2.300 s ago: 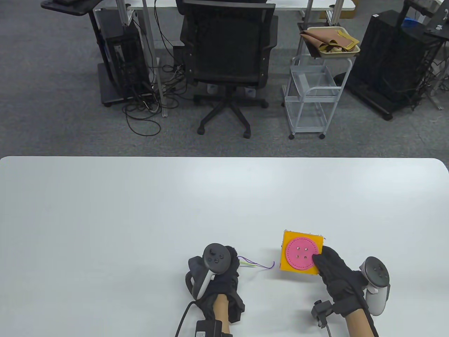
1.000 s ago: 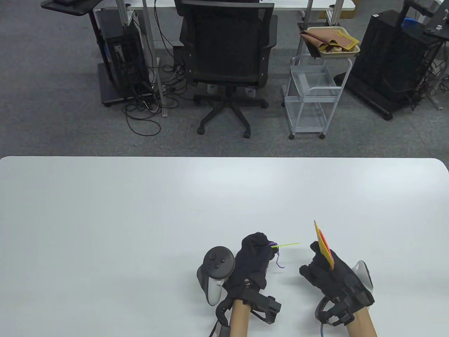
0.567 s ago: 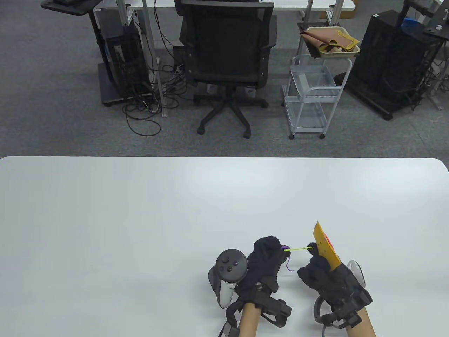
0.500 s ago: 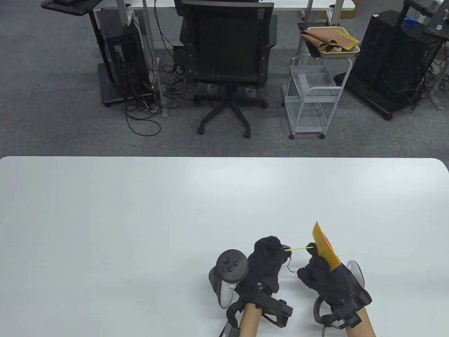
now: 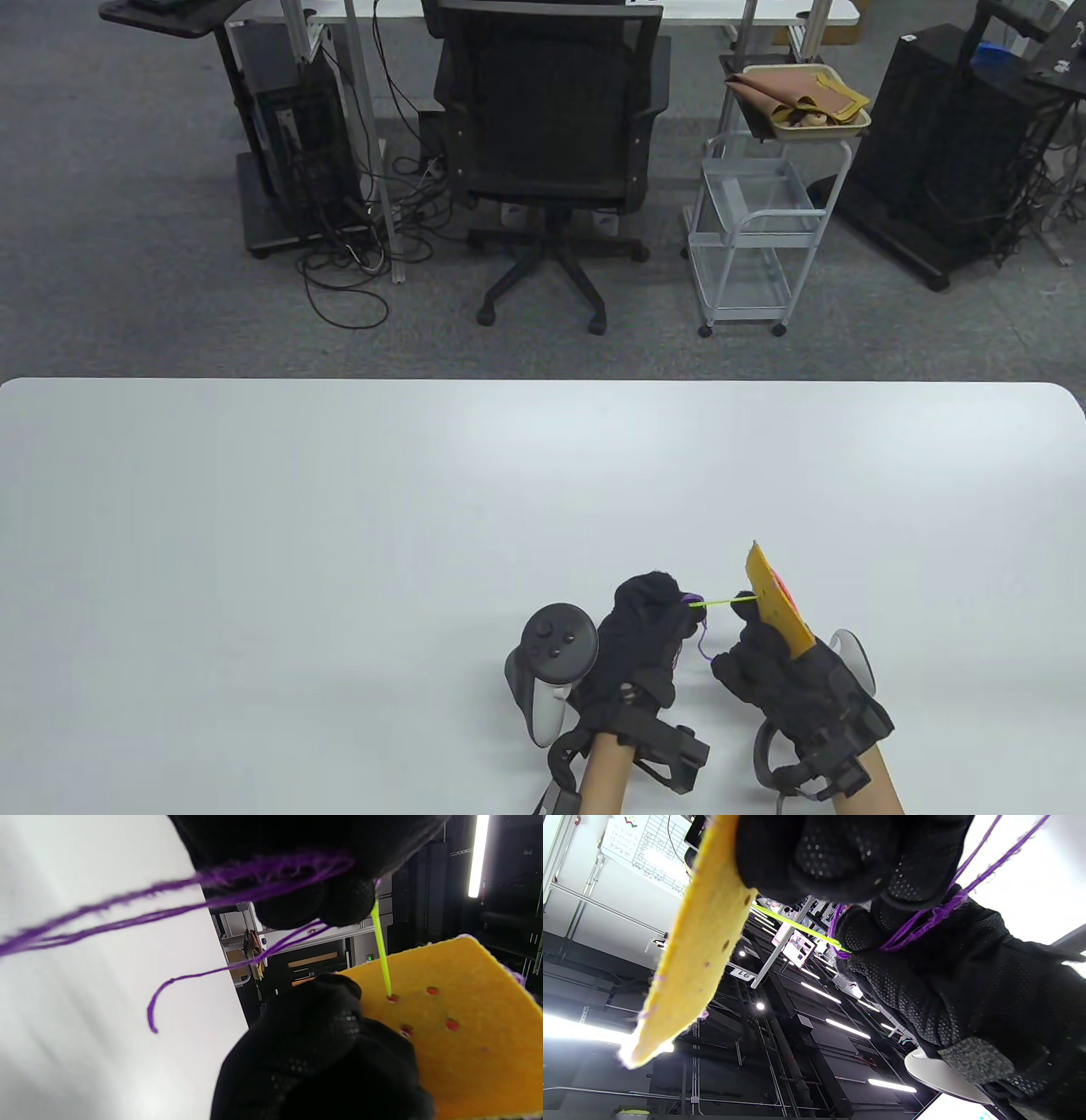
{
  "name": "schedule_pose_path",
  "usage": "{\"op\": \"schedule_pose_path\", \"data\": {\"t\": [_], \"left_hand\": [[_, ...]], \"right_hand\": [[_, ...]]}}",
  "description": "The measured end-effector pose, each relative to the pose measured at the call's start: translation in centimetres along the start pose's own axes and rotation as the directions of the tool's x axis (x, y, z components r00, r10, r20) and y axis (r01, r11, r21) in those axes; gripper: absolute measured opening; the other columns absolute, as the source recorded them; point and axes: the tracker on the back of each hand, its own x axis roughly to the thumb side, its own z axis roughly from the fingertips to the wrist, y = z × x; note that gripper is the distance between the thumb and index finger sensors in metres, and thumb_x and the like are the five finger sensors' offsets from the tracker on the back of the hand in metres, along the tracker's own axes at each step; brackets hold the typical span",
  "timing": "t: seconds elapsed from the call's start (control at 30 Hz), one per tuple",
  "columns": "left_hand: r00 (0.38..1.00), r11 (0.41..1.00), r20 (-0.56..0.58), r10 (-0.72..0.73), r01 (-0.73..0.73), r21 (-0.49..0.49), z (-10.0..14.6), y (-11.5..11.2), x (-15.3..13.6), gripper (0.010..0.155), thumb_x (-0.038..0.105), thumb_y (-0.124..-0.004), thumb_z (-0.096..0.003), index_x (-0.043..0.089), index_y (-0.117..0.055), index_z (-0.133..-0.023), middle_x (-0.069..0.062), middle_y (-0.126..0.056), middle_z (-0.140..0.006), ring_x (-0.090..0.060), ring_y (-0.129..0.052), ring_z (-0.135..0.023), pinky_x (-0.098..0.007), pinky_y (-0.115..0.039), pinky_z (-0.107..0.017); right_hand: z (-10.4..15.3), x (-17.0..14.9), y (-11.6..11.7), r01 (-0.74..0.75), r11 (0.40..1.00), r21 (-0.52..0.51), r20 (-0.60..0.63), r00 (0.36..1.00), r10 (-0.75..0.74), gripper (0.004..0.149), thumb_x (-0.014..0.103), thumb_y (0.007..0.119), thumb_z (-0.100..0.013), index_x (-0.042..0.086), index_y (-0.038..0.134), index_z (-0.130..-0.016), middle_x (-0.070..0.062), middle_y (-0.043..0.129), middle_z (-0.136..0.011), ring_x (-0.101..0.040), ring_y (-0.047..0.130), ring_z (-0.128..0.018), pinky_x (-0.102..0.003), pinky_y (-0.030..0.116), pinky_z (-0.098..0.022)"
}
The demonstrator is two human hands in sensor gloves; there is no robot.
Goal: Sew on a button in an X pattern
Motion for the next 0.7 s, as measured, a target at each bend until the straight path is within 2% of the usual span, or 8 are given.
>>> {"op": "schedule_pose_path", "data": {"t": [0.33,0.7], "left_hand": [[1.000,1.000,0.000,-0.023,0.023,-0.004,0.1,-0.2,0.2,0.043,0.043,-0.072,-0.0540,0.039,-0.057,-0.094,0.023,-0.093,-0.082,-0.001,-0.098,-0.070,-0.025,-0.087,-0.050],[0.983,0.982,0.039,-0.182,0.179,0.066,0.2,-0.1,0.9,0.048,0.044,-0.076,-0.0513,0.035,-0.060,-0.095,0.023,-0.098,-0.077,-0.002,-0.102,-0.064,-0.026,-0.089,-0.046]], "right_hand": [[-0.2,-0.4,0.1,-0.006,1.000,0.004,-0.008,1.000,0.006,0.044,0.033,0.049,-0.059,0.013,0.052,-0.099,0.002,0.086,-0.058,-0.013,0.085,-0.048,-0.047,0.071,-0.068],[-0.6,-1.0,0.1,-0.016,1.000,0.003,-0.022,1.000,0.016,0.044,0.033,0.049,-0.059,0.014,0.052,-0.099,0.002,0.086,-0.058,-0.013,0.085,-0.048,-0.047,0.070,-0.068]]}}
